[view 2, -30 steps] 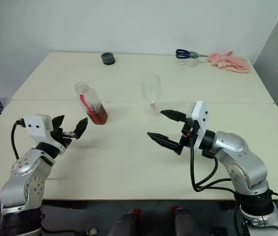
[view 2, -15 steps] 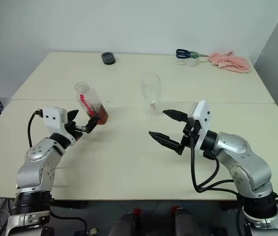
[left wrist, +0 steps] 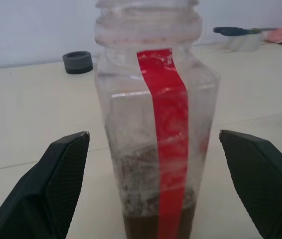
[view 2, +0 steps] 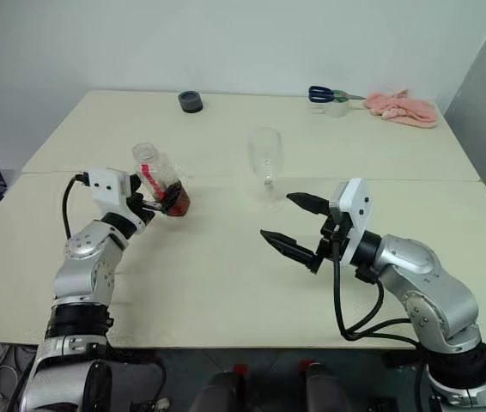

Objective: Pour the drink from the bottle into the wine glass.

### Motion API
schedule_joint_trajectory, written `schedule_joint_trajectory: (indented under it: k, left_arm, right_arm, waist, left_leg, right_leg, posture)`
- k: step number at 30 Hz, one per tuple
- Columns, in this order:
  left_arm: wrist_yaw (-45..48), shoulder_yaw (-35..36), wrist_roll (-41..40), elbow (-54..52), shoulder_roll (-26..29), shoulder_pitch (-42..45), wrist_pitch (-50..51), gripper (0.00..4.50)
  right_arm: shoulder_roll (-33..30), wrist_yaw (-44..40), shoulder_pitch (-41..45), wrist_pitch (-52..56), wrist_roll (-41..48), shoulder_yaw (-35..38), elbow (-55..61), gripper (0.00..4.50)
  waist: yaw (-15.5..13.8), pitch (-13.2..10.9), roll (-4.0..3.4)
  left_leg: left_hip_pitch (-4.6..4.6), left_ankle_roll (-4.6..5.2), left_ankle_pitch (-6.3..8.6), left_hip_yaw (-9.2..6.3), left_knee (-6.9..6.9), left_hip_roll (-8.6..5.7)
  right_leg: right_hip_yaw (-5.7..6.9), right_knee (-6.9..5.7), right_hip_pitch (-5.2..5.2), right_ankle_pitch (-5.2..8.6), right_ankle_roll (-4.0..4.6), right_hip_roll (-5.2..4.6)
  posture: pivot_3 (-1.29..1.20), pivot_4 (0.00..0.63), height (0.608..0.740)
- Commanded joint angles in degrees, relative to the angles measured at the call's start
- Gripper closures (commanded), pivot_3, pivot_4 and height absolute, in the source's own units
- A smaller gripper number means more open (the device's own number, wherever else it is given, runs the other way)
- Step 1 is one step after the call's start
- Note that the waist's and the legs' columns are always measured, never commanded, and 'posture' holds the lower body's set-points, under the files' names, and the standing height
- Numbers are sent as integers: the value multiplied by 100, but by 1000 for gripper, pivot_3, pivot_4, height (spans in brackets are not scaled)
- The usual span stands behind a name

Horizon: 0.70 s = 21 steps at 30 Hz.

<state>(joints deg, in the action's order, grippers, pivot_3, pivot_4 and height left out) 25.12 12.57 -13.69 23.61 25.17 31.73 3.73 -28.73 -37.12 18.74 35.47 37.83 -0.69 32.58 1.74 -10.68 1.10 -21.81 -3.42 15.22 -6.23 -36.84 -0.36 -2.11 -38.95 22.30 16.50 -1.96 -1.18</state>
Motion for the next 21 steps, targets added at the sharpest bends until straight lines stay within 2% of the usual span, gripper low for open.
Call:
schedule_joint_trajectory:
  k: [1,10,19,21]
  left_arm:
    - [-6,-67,177,532,-73,335,-542,0]
    - [77,-225,390,1967,-392,878,-1345,0]
    - [34,-138,434,2663,-268,1030,-1740,2682]
    - [49,-117,423,2715,-215,1019,-1776,2866]
  right_arm:
    - [-28,59,19,-7,146,174,227,59]
    - [-50,174,59,56,228,200,256,59]
    - [-47,318,50,107,279,244,288,0]
    - [-51,328,43,104,282,242,297,0]
  waist:
    - [-1,0,0]
    - [6,0,1]
    - [3,0,1]
    - [11,1,1]
  left_leg:
    - [0,0,0,1,-2,-1]
    - [-4,1,0,-1,-6,-3]
    - [-4,1,0,-1,-8,-4]
    - [-3,1,0,0,-8,-3]
  right_leg:
    - [-2,0,0,-1,-2,0]
    - [0,-1,0,-3,-3,0]
    - [0,-1,0,-3,-5,-1]
    - [-1,-2,0,-3,-4,0]
  posture:
    - [0,150,740]
    - [0,150,740]
    - [0,150,740]
    - [0,150,740]
